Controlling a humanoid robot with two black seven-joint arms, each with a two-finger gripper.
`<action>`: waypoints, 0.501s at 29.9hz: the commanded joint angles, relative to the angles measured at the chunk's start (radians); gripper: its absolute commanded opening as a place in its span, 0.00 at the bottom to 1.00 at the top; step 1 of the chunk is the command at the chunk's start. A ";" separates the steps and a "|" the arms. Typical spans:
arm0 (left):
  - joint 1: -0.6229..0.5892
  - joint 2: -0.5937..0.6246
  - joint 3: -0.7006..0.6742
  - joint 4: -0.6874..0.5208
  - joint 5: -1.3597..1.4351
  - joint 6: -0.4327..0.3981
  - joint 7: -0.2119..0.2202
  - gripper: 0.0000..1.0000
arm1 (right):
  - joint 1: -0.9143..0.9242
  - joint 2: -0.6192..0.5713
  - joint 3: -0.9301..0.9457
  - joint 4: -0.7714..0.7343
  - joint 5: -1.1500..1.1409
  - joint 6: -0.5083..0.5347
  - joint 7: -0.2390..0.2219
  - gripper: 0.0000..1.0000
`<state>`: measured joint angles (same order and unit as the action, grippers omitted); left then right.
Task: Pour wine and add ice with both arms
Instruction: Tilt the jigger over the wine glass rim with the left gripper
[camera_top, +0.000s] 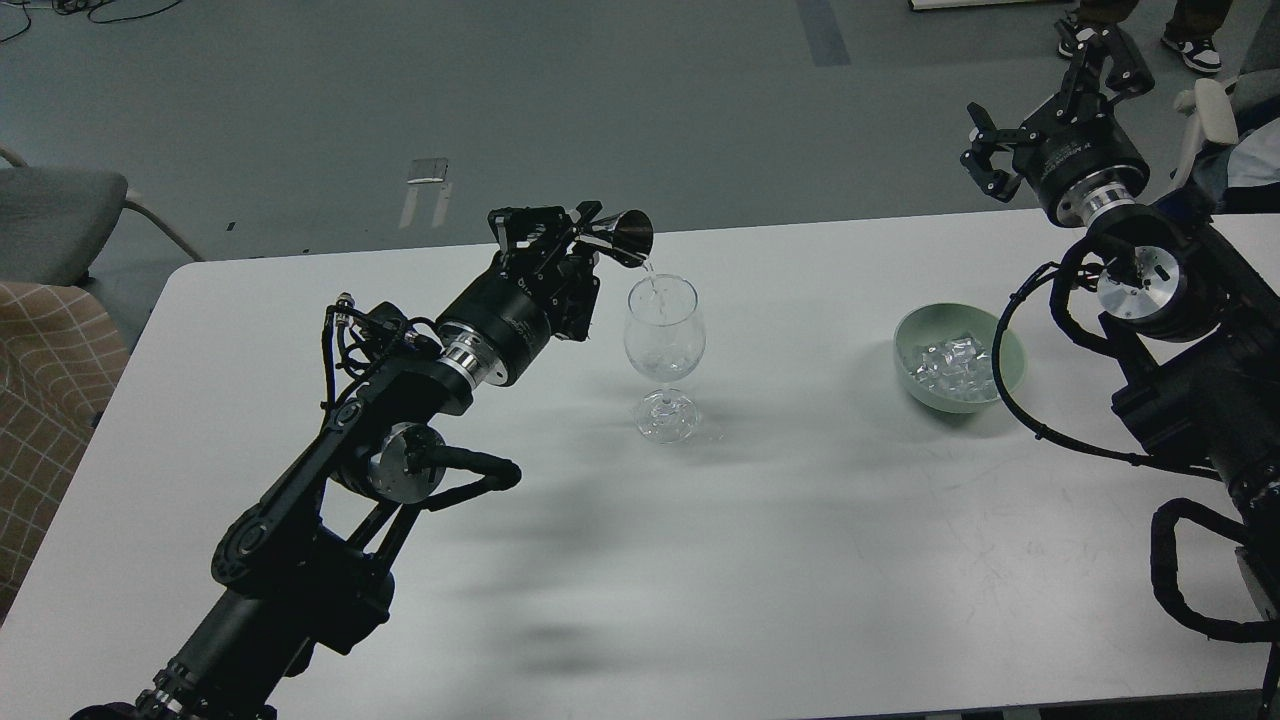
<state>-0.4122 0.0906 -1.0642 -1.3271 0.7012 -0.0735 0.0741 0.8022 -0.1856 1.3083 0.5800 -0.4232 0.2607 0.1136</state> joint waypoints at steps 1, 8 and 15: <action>0.000 0.001 0.001 0.000 0.014 0.000 -0.002 0.00 | 0.000 0.000 0.000 0.000 0.000 0.000 0.000 1.00; 0.000 0.000 0.001 0.000 0.027 0.000 -0.002 0.00 | 0.000 0.000 0.000 0.000 0.001 -0.001 -0.002 1.00; -0.019 0.000 0.010 0.000 0.038 0.000 -0.002 0.00 | 0.000 0.000 0.000 0.000 0.001 0.000 0.000 1.00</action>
<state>-0.4236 0.0906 -1.0577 -1.3268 0.7321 -0.0740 0.0721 0.8022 -0.1857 1.3086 0.5799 -0.4224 0.2596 0.1136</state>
